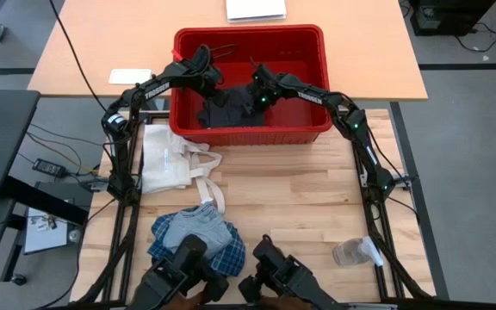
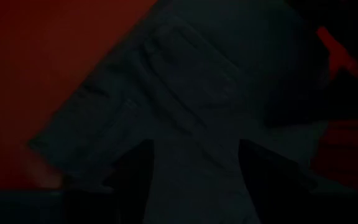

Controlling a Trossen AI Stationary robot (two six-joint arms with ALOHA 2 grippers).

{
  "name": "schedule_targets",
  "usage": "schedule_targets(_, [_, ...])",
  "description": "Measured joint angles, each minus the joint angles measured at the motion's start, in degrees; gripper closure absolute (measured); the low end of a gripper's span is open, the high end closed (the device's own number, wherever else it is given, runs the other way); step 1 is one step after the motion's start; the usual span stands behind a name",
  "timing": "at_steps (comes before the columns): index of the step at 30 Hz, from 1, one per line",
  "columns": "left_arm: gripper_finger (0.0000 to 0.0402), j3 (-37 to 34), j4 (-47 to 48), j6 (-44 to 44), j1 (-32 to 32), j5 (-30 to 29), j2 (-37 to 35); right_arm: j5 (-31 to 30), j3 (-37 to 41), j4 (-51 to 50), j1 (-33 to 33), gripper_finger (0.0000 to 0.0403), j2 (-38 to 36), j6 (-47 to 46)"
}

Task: Fold laundry
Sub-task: Remove the gray shorts from the red bin

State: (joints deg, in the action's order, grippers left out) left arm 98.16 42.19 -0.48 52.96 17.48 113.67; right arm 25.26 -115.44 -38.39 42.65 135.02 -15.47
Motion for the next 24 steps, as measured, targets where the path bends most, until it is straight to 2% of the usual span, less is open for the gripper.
schedule_targets(4, [0.0168,3.6,-0.2,-1.7,1.3,5.5,0.0,0.0,0.0,0.2,0.3,0.0243,0.0,0.2])
schedule_targets(7, [0.0176,8.6,-1.8,-1.7,3.2,8.8,-1.1,2.7,0.0,0.3,0.8,0.0345,0.0,0.2])
schedule_targets(8, [0.0180,10.4,-2.4,-1.0,3.7,9.0,-1.8,3.9,0.0,0.4,1.1,0.0366,0.0,0.2])
schedule_targets(12, [0.0192,17.8,-3.3,3.3,5.2,9.1,-3.8,10.4,0.0,1.2,3.0,0.0367,0.0,-3.5])
schedule_targets(16, [0.0201,22.2,-3.1,6.1,6.4,8.9,-4.7,16.6,0.0,2.5,4.8,0.0367,-1.2,-8.3])
schedule_targets(21, [0.0209,22.6,-7.3,7.7,9.4,9.3,-7.1,21.0,-3.4,2.8,5.7,0.0367,-5.2,-10.6])
schedule_targets(24, [0.0211,22.3,-8.0,6.4,12.0,12.9,-6.8,20.8,-5.8,2.8,5.7,0.0367,-7.2,-10.9])
